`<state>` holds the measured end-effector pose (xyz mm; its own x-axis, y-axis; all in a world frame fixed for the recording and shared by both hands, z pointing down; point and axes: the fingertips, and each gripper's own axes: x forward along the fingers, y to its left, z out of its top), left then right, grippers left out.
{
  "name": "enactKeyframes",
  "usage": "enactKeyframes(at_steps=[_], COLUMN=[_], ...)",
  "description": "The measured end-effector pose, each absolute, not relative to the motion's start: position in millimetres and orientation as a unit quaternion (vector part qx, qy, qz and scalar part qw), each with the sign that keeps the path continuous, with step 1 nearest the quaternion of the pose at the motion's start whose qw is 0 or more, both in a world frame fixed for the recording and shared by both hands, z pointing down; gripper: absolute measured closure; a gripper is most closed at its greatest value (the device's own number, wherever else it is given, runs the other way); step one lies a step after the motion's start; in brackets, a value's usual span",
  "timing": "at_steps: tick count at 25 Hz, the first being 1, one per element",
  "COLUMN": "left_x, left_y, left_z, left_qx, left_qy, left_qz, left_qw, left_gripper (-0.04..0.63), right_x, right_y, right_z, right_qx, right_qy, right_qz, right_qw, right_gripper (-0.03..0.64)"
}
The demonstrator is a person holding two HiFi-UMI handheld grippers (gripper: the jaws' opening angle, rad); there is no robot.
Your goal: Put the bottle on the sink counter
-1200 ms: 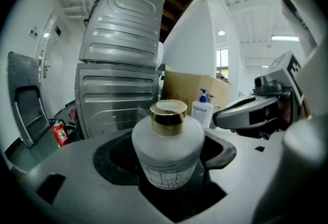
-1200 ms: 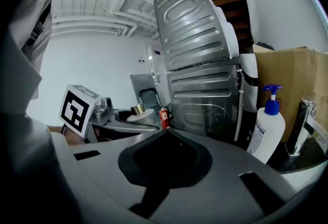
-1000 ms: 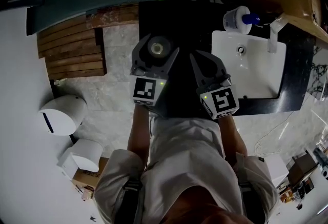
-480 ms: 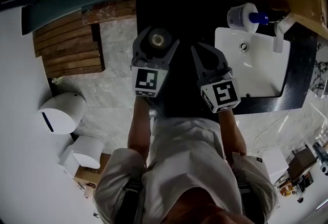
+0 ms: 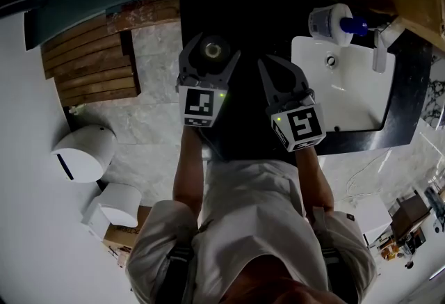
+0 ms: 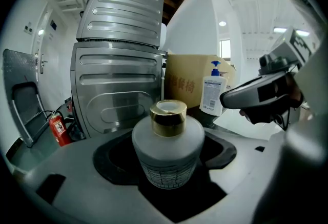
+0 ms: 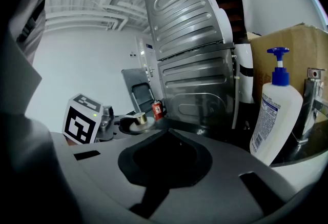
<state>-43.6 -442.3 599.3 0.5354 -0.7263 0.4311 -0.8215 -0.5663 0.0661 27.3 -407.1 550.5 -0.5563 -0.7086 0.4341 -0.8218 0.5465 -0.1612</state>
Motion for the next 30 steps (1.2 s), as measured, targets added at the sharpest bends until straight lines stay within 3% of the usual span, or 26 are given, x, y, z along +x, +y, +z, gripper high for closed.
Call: enactKeyframes(at_steps=[30], left_x=[-38.4], left_y=[-448.4], left_z=[610.5], left_qx=[0.863], left_qy=[-0.445], left_qz=[0.206], left_qw=[0.119], left_gripper=[0.262], right_x=[25.2], right_y=[-408.3], right_z=[548.3], right_qx=[0.439], right_qy=[-0.867], right_qz=[0.174], right_qw=[0.162], right_gripper=[0.620])
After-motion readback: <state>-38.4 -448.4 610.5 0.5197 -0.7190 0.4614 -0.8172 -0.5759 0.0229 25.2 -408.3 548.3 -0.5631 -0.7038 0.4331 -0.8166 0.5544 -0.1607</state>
